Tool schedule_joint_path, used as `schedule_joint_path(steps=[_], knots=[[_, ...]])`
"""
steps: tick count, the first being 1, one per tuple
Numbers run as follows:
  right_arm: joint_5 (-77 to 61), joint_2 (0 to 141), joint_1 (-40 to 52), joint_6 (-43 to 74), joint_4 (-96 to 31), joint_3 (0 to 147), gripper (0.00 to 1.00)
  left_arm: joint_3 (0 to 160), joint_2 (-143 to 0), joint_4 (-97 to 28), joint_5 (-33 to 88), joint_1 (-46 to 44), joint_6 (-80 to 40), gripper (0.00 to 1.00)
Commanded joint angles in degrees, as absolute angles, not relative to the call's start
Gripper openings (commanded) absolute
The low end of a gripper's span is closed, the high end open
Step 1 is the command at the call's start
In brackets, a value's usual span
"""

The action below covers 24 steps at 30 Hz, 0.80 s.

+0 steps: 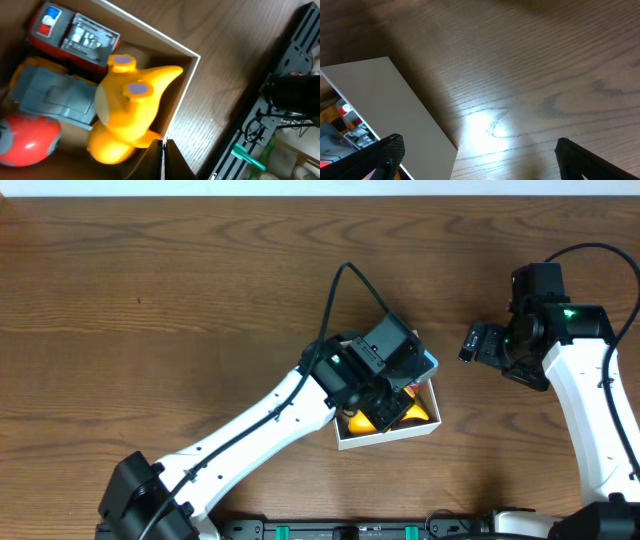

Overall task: Pack container
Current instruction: 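Push the duck down into the box's front with the left gripper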

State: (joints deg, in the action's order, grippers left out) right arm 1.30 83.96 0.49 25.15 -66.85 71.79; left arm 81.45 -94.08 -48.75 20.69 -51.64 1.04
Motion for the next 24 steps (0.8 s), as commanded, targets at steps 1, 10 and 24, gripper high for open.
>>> schedule_joint_path(steps=[1, 10, 24], knots=[[2.1, 84.0, 0.4, 24.6, -66.9, 71.5, 0.99, 80.8, -95.2, -48.6, 21.2, -51.7, 0.2, 0.06], [2.1, 84.0, 0.4, 24.6, -67.0, 71.5, 0.99, 80.8, -101.6, -46.7, 21.2, -51.7, 0.4, 0.06], [2.1, 84.0, 0.4, 24.6, -67.1, 71.5, 0.99, 80.8, -115.7, -43.4, 21.2, -51.7, 2.8, 0.06]])
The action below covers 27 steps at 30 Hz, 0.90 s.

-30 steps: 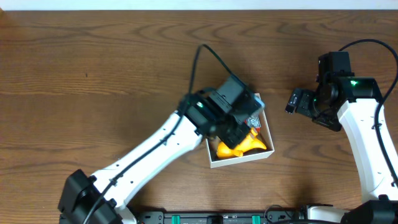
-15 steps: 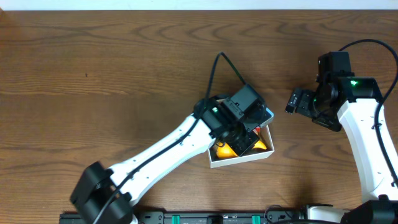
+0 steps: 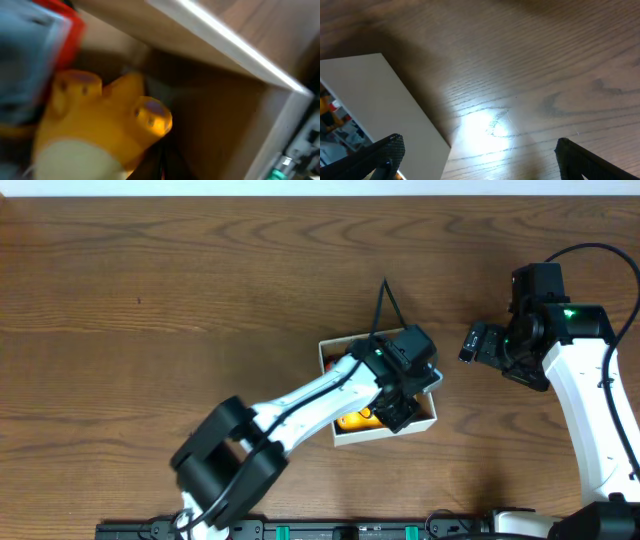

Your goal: Pack container

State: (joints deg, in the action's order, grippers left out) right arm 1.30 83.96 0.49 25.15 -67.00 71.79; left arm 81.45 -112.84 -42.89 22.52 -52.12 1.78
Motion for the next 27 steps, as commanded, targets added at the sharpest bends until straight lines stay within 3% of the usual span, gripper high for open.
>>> schedule_joint_path(steps=[1, 21, 27], knots=[[2.1, 84.0, 0.4, 24.6, -67.1, 71.5, 0.99, 80.8, -116.0, -43.5, 21.2, -51.7, 3.0, 0.06], [2.1, 84.0, 0.4, 24.6, -67.3, 71.5, 0.99, 80.9, -95.0, -52.8, 19.8, -46.3, 8.6, 0.06], [2.2, 84.0, 0.4, 24.3, -66.3, 71.5, 0.99, 80.9, -89.8, -55.2, 6.8, -41.8, 8.0, 0.06]])
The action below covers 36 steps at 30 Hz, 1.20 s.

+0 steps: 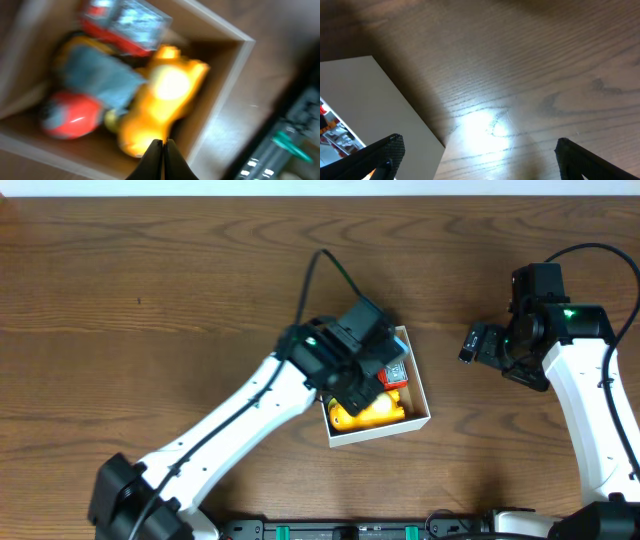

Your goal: Pack container

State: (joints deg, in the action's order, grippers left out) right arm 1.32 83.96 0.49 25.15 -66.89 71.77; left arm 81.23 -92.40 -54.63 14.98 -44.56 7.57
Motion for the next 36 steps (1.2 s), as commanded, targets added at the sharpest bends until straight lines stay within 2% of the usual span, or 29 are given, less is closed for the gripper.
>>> schedule_joint_path(steps=[1, 3, 5, 8, 13, 14, 15, 21, 25, 30, 36], knots=[[2.2, 84.0, 0.4, 23.7, -65.8, 71.5, 0.99, 80.9, -88.9, -55.2, 5.5, -40.3, 7.9, 0.07], [2.2, 84.0, 0.4, 22.6, -64.4, 71.5, 0.99, 80.9, -87.4, -55.0, 4.6, -36.5, 7.8, 0.14], [2.6, 84.0, 0.4, 22.3, -62.9, 71.5, 0.99, 80.9, -86.3, -54.5, 4.6, -32.5, 7.9, 0.31], [2.6, 84.0, 0.4, 20.5, -59.7, 71.5, 0.99, 80.9, -85.7, -53.4, 4.4, -24.6, 7.8, 0.38], [2.6, 84.0, 0.4, 13.3, -51.8, 71.5, 0.99, 80.9, -85.7, -49.2, 4.4, -11.3, 3.9, 0.64], [2.6, 84.0, 0.4, 11.2, -49.9, 71.5, 0.99, 80.9, -85.7, -48.2, 4.4, -9.1, 3.8, 0.76], [2.6, 84.0, 0.4, 9.3, -48.3, 71.5, 0.99, 80.9, -85.7, -46.9, 4.4, -6.6, 3.8, 0.98], [7.7, 84.0, 0.4, 6.6, -39.5, 71.5, 0.99, 80.9, -85.7, -42.9, 4.4, 3.5, 3.8, 0.98], [5.1, 84.0, 0.4, 6.4, -37.4, 71.5, 0.99, 80.9, -85.3, -40.6, 4.4, 6.9, 3.8, 0.98], [5.4, 82.3, 0.4, 5.1, -38.7, 71.5, 0.99, 80.9, -82.0, -44.6, 4.4, 7.8, 3.7, 0.98], [6.4, 73.3, 0.4, 5.3, -42.8, 71.0, 0.99, 80.3, -73.9, -47.5, 5.7, 6.9, 2.4, 0.98]])
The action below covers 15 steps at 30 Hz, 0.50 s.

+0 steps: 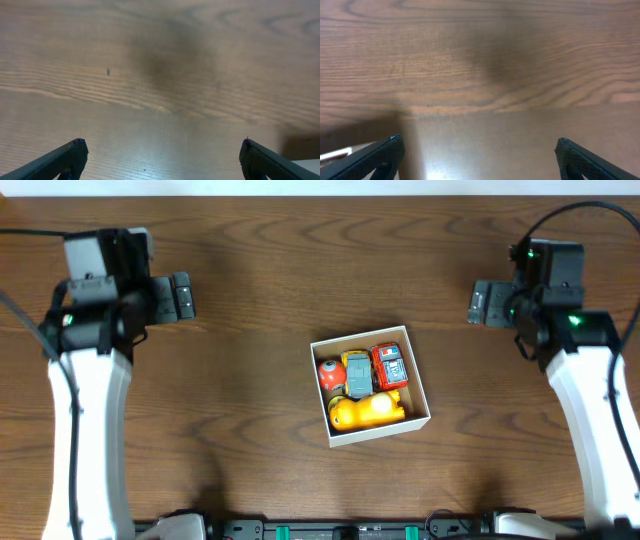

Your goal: Pack container

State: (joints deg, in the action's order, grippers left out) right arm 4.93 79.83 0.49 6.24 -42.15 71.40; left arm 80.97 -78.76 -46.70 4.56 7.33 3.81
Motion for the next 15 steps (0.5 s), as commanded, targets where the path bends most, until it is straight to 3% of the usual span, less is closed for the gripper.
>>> schedule_joint_path(steps=[1, 15], knots=[[6.4, 71.5, 0.4, 5.3, -42.9, 70.3, 0.99, 79.7, -72.2, -47.7, 6.3, 6.6, 2.4, 0.98], [10.8, 29.3, 0.4, 15.0, -39.9, 40.2, 0.99, 52.4, -31.4, -39.7, 7.2, 1.8, 1.8, 0.98]])
